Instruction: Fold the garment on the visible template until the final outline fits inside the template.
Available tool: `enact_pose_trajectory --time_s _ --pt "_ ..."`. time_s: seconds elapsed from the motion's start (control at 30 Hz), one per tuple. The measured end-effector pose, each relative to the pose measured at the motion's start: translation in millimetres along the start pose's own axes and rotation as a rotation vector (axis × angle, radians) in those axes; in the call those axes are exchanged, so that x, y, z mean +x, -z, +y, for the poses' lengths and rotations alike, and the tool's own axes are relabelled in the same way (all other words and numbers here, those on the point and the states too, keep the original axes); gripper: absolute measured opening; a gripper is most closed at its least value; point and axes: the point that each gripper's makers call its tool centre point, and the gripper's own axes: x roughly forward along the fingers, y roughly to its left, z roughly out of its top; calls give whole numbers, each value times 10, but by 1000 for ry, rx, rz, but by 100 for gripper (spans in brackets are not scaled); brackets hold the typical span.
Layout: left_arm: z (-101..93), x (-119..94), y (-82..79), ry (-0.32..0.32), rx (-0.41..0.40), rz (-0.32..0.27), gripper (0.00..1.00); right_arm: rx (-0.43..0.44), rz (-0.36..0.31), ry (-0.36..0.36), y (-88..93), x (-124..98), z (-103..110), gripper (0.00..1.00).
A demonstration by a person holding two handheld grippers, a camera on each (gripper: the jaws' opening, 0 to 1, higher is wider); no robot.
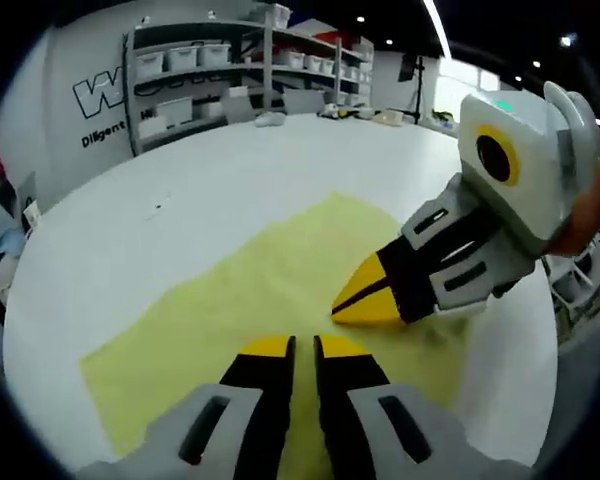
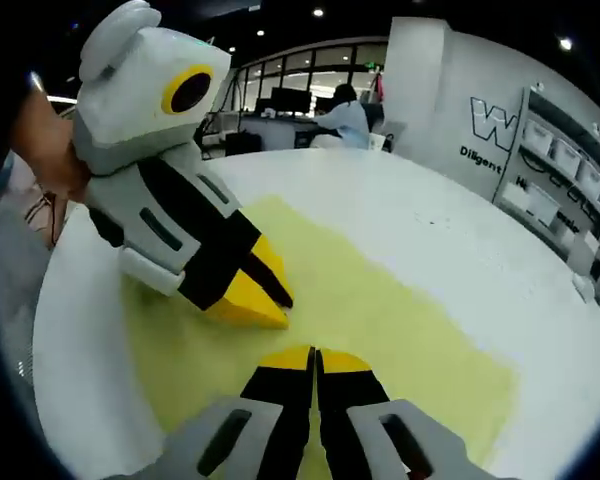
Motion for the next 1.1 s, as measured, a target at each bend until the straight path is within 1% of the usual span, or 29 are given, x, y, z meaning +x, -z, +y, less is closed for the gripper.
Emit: enact_pose_trajectory --time_s 0.03,0.1,0.17,0.2,0.3,0.37,0.4,0.43,0.47,0.53,0.57,0.6,0.63,0.67,0.7,0.77,0.8,0.87,0.9,0.93,0.97,1.0,1.03,1.1 --pt "1 14 44 0 4 16 9 17 8 -5 16 10 11 0" --pt "20 2 101 -8 16 38 6 9 14 -1 32 17 10 0" --pt "45 -33 151 -8 11 50 5 -29 22 -1 66 3 6 0" --pt "63 -58 184 -6 9 51 5 -67 19 -1 77 -16 -12 0" --pt "131 -128 239 -9 18 52 3 -99 35 11 122 -68 -86 0" --pt "199 -168 262 -21 42 59 2 -114 54 33 159 -94 -179 0" --pt "237 -186 280 -32 49 66 2 -116 63 54 179 -114 -245 0" --pt "291 -211 287 -49 41 68 2 -95 68 66 189 -126 -281 0" --pt "347 -229 302 -74 5 80 2 -39 61 69 174 -136 -281 0" --pt "362 -223 288 -72 -18 72 1 -30 32 65 88 -136 -244 0" --pt "345 -217 255 -67 -36 60 1 -23 6 56 24 -127 -195 0" --pt "321 -204 233 -62 -30 54 1 -7 -40 21 -87 -104 -54 0" --pt "273 -173 191 -51 -19 40 1 -26 -38 5 -115 -88 46 0" --pt "240 -150 166 -41 -5 34 2 -43 -31 2 -115 -85 83 0" --pt "186 -121 138 -29 7 31 3 -81 -27 -19 -126 -62 186 0" --pt "116 -86 74 -8 21 9 3 -73 -35 -26 -132 -32 269 0" --pt "70 -64 42 6 20 -1 4 -64 -23 -31 -103 -10 300 0" --pt "25 -28 47 17 32 2 6 -69 -18 -38 -70 5 339 0" --pt "15 -14 85 24 44 18 7 -98 -9 -40 -43 14 345 0" --pt "22 -8 155 22 57 50 7 -148 11 -45 7 20 335 0" --pt "41 -3 182 18 65 52 7 -152 -5 -48 -12 16 336 0" --pt "46 -20 143 22 54 27 6 -137 -5 -47 -14 11 319 0" --pt "64 -46 155 17 35 34 6 -139 -1 -46 -10 6 311 0" --pt "105 -69 178 3 46 42 5 -204 24 -8 31 -35 200 0"
